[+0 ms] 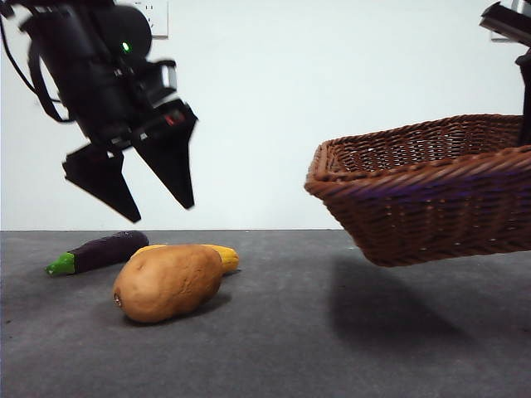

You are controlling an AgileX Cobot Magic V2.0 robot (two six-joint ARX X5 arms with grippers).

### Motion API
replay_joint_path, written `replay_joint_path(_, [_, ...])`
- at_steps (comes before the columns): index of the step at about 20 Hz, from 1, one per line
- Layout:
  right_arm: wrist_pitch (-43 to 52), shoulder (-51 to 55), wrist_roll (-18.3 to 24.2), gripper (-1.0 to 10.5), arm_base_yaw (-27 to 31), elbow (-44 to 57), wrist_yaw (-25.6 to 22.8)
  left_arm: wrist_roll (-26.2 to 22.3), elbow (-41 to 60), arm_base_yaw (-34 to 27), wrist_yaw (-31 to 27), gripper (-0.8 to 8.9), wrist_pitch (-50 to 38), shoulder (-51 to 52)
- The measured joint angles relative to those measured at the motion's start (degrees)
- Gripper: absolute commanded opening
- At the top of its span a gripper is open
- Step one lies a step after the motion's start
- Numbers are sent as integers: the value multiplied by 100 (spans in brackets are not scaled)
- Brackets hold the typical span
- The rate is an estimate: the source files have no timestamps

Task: Help me put the vegetables on the table into the basket

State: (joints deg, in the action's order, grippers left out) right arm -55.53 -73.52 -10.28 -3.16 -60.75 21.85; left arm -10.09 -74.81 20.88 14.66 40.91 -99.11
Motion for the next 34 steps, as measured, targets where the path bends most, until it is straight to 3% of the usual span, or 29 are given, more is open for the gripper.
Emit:
replay_joint_path(9, [-282, 9, 284, -16, 94, 0, -46, -142, -496, 153, -264, 593, -240, -990])
replay_joint_path(10, [-284, 9, 306, -17, 94, 0, -46, -144, -496, 160, -267, 559, -286, -1078])
replay_joint_path(12, [-321, 11, 365, -17, 94, -2, -87, -144, -496, 164, -306, 227, -291, -1167])
replay_joint_path(13, [-326, 11, 378, -17, 94, -2, -138, -146, -496, 164, -385, 96, -302, -1167])
replay_joint_path(14, [-328, 11, 391, -17, 94, -2, -166, -153, -496, 164, -463, 31, -313, -1167])
replay_joint_path(20, [-337, 11, 411, -17, 94, -2, -175, -190, -496, 164, -413, -13, -378, -1167])
replay_joint_path(25, [-151, 11, 411, -17, 94, -2, -175, 13, -1456, 160, 391, -12, 684, -1165])
replay_joint_path(28, [-151, 11, 409, -17, 94, -2, -173, 420, -2498, 168, 1729, -4, 1606, -1102])
replay_joint_path(31, [-153, 11, 321, -17, 94, -2, -175, 772, -2765, 417, 2968, -4, 1563, -796])
replay_joint_path(34, [-125, 11, 105, -17, 94, -2, -170, 866, -2763, 1001, 2968, -4, 1534, -645])
